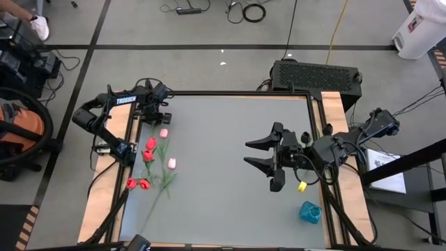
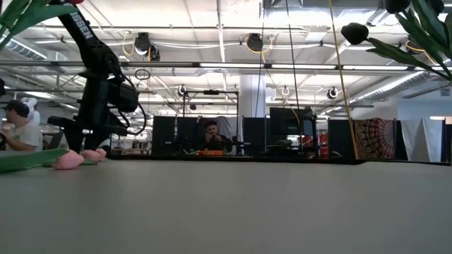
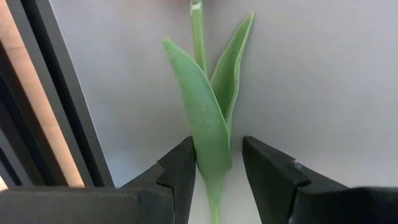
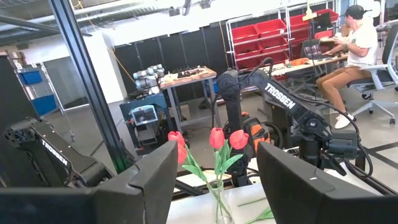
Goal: Sort flowers into vase by color
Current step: Put the top pink tulip into the blue vase
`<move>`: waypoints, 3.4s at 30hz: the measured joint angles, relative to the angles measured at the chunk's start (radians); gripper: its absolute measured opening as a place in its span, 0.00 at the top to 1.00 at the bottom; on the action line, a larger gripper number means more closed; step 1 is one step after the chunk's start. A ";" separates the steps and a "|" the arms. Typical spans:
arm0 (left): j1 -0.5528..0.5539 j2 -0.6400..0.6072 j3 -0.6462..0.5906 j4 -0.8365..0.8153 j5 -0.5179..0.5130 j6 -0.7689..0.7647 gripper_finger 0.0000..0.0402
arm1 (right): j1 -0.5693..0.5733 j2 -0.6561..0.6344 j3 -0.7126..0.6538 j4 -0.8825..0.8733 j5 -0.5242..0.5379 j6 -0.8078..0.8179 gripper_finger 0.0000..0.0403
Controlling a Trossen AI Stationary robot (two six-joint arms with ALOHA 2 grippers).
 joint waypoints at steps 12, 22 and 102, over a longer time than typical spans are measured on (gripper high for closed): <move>0.000 0.001 0.000 0.000 0.012 0.005 0.67 | 0.000 0.000 0.000 0.000 0.000 0.000 0.48; 0.000 0.001 -0.001 0.002 0.023 0.005 0.97 | 0.000 0.000 0.000 0.000 0.000 0.000 0.48; -0.217 -0.817 0.058 1.018 0.727 -0.076 0.95 | 0.000 0.000 0.000 0.000 0.000 0.000 0.48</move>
